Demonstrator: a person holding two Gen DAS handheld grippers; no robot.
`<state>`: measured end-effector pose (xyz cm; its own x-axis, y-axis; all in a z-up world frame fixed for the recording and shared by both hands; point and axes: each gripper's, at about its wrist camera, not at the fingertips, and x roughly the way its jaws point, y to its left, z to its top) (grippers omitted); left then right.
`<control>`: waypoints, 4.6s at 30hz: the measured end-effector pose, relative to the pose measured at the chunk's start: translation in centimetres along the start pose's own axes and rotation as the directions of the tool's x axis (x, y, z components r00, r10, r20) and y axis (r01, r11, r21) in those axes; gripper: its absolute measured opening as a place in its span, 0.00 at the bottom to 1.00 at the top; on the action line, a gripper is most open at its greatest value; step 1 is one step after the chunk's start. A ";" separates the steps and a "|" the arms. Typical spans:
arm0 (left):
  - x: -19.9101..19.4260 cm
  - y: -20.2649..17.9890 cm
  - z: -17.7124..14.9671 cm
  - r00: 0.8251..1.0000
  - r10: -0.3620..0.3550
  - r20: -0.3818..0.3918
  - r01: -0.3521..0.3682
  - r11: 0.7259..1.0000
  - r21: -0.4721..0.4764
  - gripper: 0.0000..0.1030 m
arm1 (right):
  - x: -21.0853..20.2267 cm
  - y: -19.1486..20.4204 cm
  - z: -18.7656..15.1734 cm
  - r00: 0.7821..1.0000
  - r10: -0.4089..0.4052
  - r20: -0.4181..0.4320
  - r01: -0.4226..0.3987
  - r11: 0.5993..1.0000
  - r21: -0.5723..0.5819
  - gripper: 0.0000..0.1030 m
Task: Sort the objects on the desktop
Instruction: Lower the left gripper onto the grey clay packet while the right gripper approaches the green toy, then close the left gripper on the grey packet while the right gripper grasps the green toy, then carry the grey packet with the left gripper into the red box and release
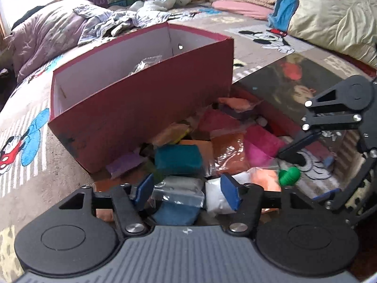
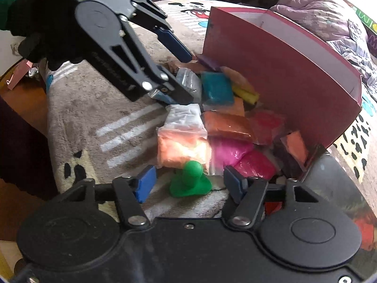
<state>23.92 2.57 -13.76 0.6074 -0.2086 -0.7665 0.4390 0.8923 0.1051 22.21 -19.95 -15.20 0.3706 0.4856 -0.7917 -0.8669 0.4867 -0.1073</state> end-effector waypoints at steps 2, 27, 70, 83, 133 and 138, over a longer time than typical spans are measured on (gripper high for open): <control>0.7 0.3 0.2 1.000 -0.001 -0.014 0.001 1.000 -0.004 0.57 | 0.2 0.0 0.0 1.000 -0.010 0.003 0.010 1.000 -0.012 0.57; -0.3 0.5 -0.3 0.996 -0.017 -0.082 0.023 0.997 0.070 0.38 | 0.1 -1.9 0.0 0.998 0.050 0.024 -0.050 0.998 0.023 0.17; -3.1 1.1 1.7 0.998 0.055 -0.011 -0.055 0.997 0.060 0.37 | -2.5 -3.3 0.2 0.997 0.078 0.014 -0.078 0.997 -0.001 0.15; -4.0 2.4 6.3 0.991 0.089 0.104 -0.083 0.995 -0.061 0.37 | -4.0 -3.7 1.6 0.994 0.071 0.081 -0.072 0.997 0.014 0.15; 10.8 13.1 15.3 0.963 0.198 -0.182 -0.250 0.910 -0.332 0.38 | -4.7 -4.2 2.3 0.977 0.155 0.145 -0.169 0.982 0.087 0.15; 11.7 13.4 15.4 0.958 0.185 -0.220 -0.251 0.910 -0.329 0.38 | -4.8 -4.5 2.4 0.977 0.151 0.152 -0.168 0.980 0.104 0.15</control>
<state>47.11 5.92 -11.62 0.5174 0.0534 -0.8541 0.0288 0.9964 0.0797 25.11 -22.68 -9.52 0.2818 0.6581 -0.6983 -0.8775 0.4710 0.0898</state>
